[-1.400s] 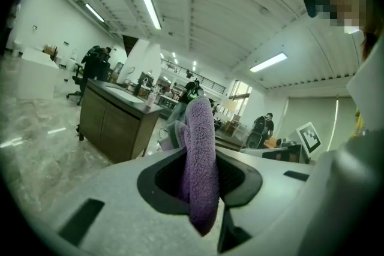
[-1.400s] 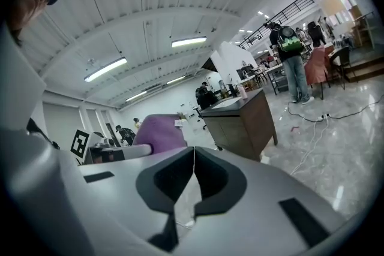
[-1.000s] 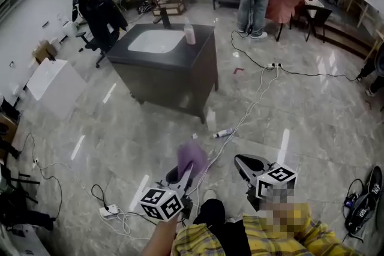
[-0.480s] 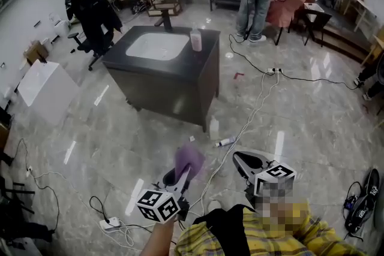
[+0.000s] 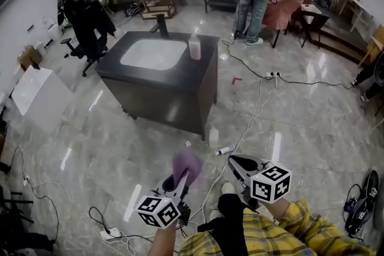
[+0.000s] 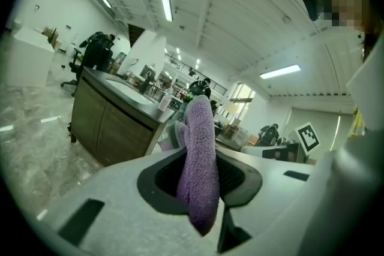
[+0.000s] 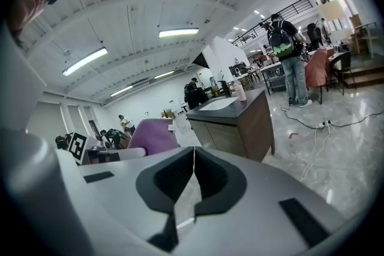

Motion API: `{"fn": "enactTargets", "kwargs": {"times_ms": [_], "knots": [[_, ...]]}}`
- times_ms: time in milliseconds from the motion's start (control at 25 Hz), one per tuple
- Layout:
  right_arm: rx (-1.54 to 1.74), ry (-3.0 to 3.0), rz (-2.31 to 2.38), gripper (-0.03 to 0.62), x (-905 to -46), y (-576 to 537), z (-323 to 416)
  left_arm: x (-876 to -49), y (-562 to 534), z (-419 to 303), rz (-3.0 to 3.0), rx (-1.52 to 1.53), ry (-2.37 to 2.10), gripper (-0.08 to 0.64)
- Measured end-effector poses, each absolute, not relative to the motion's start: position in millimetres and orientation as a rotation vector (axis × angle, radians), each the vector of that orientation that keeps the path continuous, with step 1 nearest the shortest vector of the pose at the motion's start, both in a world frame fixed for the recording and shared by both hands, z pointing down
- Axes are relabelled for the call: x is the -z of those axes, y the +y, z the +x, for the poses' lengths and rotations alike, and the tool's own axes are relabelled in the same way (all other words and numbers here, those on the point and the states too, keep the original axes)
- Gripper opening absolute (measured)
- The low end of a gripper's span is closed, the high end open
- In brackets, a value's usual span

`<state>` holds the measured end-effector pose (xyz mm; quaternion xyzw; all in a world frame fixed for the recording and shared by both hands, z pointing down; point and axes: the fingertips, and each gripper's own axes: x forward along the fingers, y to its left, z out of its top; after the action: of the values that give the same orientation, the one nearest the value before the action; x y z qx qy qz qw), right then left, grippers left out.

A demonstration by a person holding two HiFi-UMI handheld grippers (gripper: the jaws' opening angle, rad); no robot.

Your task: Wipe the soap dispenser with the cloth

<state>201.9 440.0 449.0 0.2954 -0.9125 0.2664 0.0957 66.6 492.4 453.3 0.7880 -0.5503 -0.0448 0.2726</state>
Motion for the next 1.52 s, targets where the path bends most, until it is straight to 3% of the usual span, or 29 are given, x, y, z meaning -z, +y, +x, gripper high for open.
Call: {"fn": "enactTargets", "kwargs": {"times_ms": [960, 1520], "knots": [[-0.795, -2.792, 0.774, 0.006, -443.2, 208.2, 204.2, -431.9, 259.4, 81.0, 2.144, 0.097, -1.552, 0.080], [-0.808, -2.754, 0.909, 0.006, -448.6, 136.5, 166.1, -430.3, 175.2, 31.6, 2.185, 0.154, -1.488, 0.080]]}}
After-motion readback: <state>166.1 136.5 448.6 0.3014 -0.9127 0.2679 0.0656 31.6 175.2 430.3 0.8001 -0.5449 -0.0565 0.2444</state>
